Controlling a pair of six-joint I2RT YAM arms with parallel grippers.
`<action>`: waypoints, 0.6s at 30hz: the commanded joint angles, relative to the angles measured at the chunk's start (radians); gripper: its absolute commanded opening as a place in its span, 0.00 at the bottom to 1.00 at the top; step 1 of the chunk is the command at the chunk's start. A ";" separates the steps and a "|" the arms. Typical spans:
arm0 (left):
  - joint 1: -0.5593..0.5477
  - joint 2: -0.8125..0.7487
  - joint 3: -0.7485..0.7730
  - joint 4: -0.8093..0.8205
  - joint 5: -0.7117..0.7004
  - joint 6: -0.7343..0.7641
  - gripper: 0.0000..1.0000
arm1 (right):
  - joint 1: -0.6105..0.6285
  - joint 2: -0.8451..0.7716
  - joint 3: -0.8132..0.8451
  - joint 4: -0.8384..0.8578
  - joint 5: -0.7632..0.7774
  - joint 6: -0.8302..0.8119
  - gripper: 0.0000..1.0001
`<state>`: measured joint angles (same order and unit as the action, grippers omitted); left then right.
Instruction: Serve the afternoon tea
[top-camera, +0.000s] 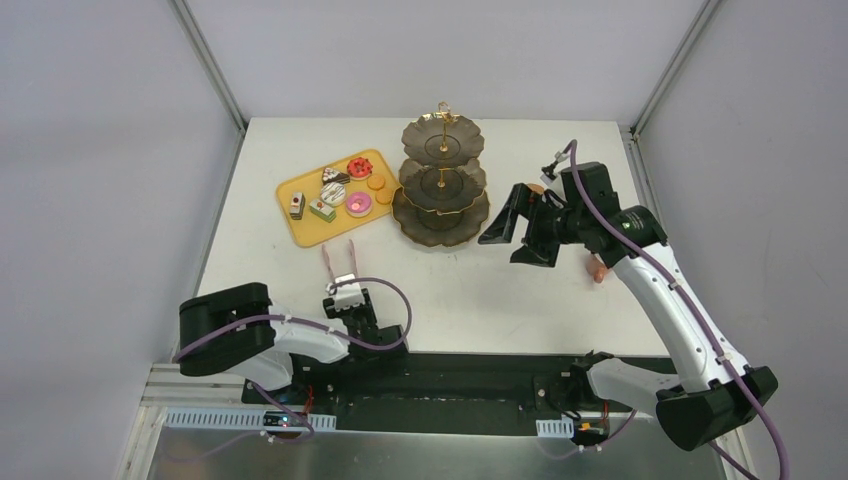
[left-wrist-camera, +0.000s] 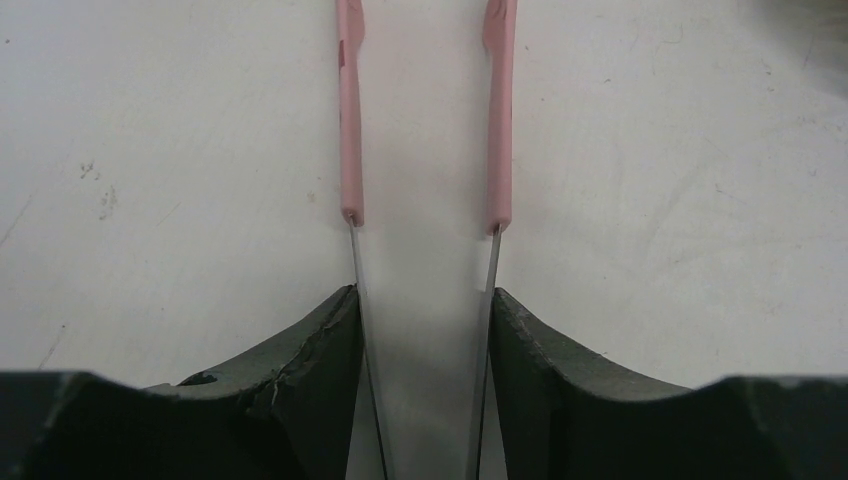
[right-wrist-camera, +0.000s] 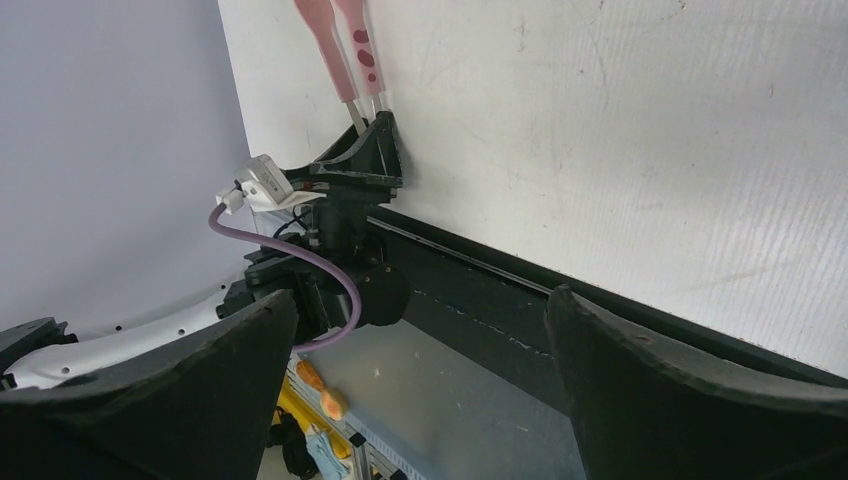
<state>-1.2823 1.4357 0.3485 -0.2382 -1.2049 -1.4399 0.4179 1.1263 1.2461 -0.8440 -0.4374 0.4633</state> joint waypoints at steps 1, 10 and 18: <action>0.023 -0.023 0.065 -0.031 0.183 0.079 0.47 | 0.006 -0.028 -0.011 0.023 -0.025 0.010 0.99; 0.122 -0.143 0.070 -0.026 0.356 0.192 0.43 | 0.007 -0.038 -0.020 0.039 -0.015 0.017 0.99; 0.197 -0.244 0.151 -0.066 0.424 0.305 0.43 | 0.007 -0.046 -0.026 0.040 -0.009 0.020 0.99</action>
<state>-1.1076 1.2285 0.4370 -0.2897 -0.8761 -1.2045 0.4179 1.1099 1.2282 -0.8330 -0.4385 0.4713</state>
